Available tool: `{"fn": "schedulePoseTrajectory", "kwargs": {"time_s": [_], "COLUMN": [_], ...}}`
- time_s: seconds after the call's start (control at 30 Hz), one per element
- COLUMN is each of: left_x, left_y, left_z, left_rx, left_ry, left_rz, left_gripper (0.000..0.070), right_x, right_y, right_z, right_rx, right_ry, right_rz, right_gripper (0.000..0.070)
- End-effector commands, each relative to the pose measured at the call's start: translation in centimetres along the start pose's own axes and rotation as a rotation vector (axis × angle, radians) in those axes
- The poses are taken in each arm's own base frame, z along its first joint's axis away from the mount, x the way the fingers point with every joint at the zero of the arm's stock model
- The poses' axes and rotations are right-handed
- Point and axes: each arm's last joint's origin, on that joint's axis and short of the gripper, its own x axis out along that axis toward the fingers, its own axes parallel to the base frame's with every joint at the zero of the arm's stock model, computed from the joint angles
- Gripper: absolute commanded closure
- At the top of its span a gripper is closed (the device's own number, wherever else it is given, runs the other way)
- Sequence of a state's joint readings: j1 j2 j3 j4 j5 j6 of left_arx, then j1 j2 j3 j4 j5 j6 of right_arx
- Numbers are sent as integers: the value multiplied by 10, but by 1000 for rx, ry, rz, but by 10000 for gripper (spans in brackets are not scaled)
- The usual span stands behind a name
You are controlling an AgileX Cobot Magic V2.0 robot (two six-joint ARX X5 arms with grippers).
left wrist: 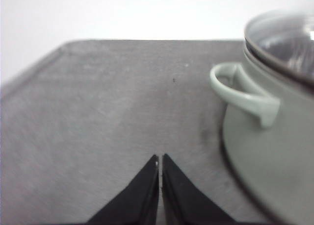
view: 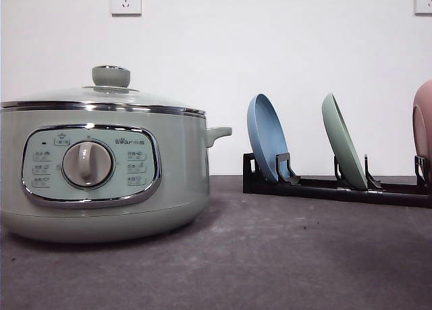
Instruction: Transfer potato from steamer to green plate
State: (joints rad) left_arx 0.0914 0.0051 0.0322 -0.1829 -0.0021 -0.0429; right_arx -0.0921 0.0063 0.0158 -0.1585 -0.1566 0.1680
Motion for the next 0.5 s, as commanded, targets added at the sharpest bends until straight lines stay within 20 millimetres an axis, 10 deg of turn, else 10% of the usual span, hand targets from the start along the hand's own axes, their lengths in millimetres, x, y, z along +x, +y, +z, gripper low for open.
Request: {"fn": "schedulePoseTrajectory", "kwargs": {"time_s": [0.0, 0.47], "left_x": [2, -4], "left_y": [1, -2], "left_z": [-6, 11], "left_rx": [-275, -453], "left_ry": [17, -15], "left_rz": [7, -54], "left_gripper": [697, 697], "right_x": [0, -2], "right_y": [0, 3], "right_z": [-1, 6], "right_rx": [88, 215], "right_ry": [2, -5], "right_rz": [-3, 56], "right_gripper": [700, 700]}}
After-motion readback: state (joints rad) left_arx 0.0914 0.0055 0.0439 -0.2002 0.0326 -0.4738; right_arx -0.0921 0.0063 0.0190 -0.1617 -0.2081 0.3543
